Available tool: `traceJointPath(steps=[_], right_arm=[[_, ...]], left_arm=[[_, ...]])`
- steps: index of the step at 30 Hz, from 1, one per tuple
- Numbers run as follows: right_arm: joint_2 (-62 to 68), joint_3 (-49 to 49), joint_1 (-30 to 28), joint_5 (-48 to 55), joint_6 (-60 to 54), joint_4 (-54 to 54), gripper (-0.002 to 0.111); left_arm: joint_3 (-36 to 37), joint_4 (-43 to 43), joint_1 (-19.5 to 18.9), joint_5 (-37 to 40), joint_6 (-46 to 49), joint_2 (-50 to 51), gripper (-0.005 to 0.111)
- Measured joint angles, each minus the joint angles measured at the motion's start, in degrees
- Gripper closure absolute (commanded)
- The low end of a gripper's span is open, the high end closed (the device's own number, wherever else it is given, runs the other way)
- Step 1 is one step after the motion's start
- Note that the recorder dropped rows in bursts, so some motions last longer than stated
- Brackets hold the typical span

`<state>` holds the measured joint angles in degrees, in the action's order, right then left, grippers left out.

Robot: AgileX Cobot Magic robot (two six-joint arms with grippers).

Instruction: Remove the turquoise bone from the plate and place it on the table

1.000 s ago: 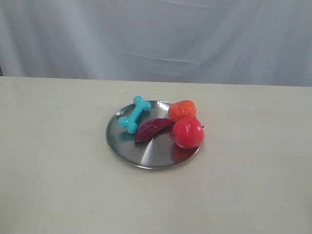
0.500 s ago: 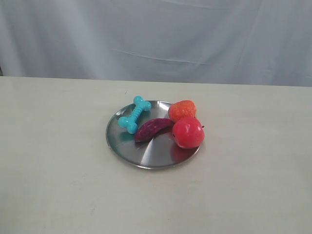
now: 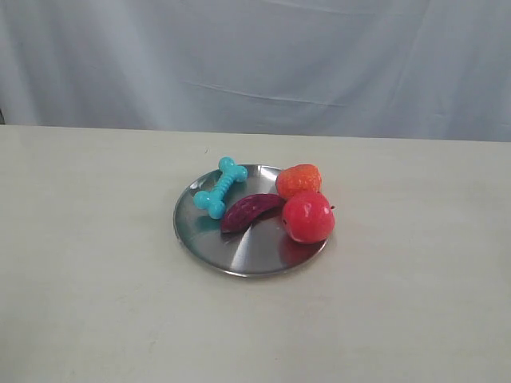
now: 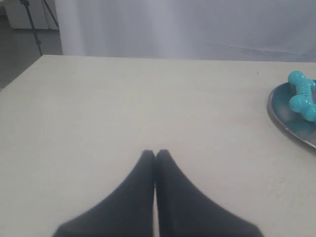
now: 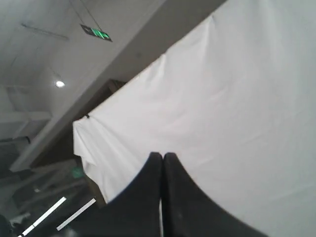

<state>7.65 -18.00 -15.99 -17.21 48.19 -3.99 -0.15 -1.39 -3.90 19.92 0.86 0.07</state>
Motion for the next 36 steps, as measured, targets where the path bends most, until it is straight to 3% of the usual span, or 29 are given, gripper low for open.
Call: traceJointPath(steps=[5, 13, 21, 27, 34, 36], right_arm=[[16.11, -17.84, 0.84, 17.21, -0.39, -2.6, 0.109], [45.6, -47.99, 9.55, 50.95, -17.22, -2.55, 0.109], [70.03, -74.85, 12.08, 78.46, -34.64, 11.59, 0.109], [82.79, -86.81, 12.08, 82.17, -38.33, 18.97, 0.109], [91.82, -89.66, 12.08, 77.2, -40.98, 24.84, 0.108], [94.83, -89.66, 12.25, 77.5, -42.42, 25.28, 0.098]], left_arm=[[0.0, 0.0, 0.0, 0.0, 0.0, 0.0, 0.107], [0.0, 0.0, 0.0, 0.0, 0.0, 0.0, 0.107], [0.0, 0.0, 0.0, 0.0, 0.0, 0.0, 0.107], [0.0, 0.0, 0.0, 0.0, 0.0, 0.0, 0.107], [0.0, 0.0, 0.0, 0.0, 0.0, 0.0, 0.107], [0.0, 0.0, 0.0, 0.0, 0.0, 0.0, 0.107]])
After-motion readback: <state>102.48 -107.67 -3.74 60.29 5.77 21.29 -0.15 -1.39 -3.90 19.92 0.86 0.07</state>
